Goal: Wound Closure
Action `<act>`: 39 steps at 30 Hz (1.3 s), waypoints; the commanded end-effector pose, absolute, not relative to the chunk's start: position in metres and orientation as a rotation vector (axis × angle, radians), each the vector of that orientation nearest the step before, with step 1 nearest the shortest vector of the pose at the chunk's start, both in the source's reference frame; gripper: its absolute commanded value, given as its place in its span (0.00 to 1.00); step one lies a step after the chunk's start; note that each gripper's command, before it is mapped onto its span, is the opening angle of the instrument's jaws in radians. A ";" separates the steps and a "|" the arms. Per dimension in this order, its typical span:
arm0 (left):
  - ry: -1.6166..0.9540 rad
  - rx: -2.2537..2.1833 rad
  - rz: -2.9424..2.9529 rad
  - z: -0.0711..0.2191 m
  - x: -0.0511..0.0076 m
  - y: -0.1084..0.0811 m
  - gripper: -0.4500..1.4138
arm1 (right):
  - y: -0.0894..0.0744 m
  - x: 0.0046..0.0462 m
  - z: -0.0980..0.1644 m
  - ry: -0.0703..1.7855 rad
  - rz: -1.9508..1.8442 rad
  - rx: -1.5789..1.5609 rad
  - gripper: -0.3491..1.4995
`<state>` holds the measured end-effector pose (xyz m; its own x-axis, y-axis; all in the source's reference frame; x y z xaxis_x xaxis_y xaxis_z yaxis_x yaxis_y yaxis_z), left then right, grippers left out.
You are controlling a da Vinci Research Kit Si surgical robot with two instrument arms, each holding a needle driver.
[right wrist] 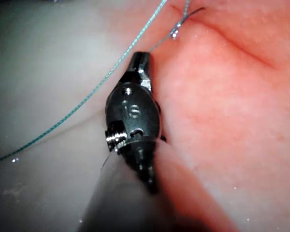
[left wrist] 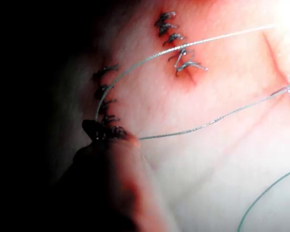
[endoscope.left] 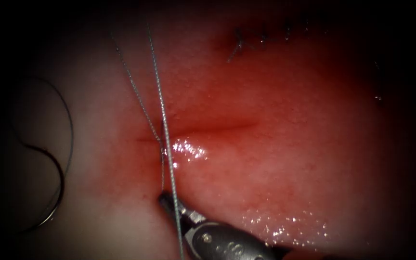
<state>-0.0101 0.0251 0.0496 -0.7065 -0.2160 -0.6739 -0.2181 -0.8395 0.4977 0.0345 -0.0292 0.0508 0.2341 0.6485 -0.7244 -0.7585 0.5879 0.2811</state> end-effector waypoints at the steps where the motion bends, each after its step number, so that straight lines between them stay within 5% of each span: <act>1: 0.870 -1.259 2.745 0.050 -0.0109 0.025 0.00 | -0.029 0.0350 0.051 0.926 0.961 -0.145 0.00; 10: 0.517 -1.798 2.581 0.044 -0.0125 0.015 0.00 | -0.027 0.0336 0.050 0.993 0.918 -0.107 0.05; 12: 0.468 -1.868 2.541 0.043 -0.0123 0.014 0.00 | -0.026 0.0330 0.049 1.005 0.915 -0.086 0.42; 13: 0.409 -1.930 2.511 0.043 -0.0122 0.012 0.00 | -0.025 0.0323 0.048 1.008 0.920 -0.074 0.75; 15: 0.371 -1.980 2.487 0.042 -0.0120 0.011 0.00 | -0.024 0.0318 0.047 1.016 0.921 -0.060 0.86; 21: 0.159 -2.218 2.482 0.040 -0.0114 0.006 0.00 | -0.022 0.0301 0.047 1.065 0.858 0.049 0.96; 24: 0.054 -2.245 2.554 0.040 -0.0113 0.004 0.00 | -0.022 0.0301 0.047 1.090 0.817 0.094 0.91; 25: 0.046 -2.247 2.564 0.040 -0.0113 0.004 0.00 | -0.022 0.0300 0.047 1.093 0.785 0.106 0.81; 26: 0.039 -2.251 2.574 0.040 -0.0113 0.003 0.00 | -0.021 0.0300 0.047 1.112 0.728 0.119 0.52; 28: 0.031 -2.262 2.582 0.040 -0.0114 0.003 0.00 | -0.020 0.0300 0.048 1.129 0.669 0.101 0.21; 31: 0.030 -2.271 2.592 0.041 -0.0117 0.003 0.00 | -0.018 0.0309 0.049 1.091 0.512 0.094 0.00; 39: 0.080 -2.339 2.585 0.044 -0.0156 0.001 0.00 | -0.014 0.0341 0.053 1.091 0.480 0.295 0.00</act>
<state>-0.0152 0.0007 0.0436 -0.0639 -0.2852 -0.9563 0.2262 -0.9375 0.2645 0.0333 -0.0138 0.0521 0.3798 0.5105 -0.7714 -0.2333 0.8598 0.4542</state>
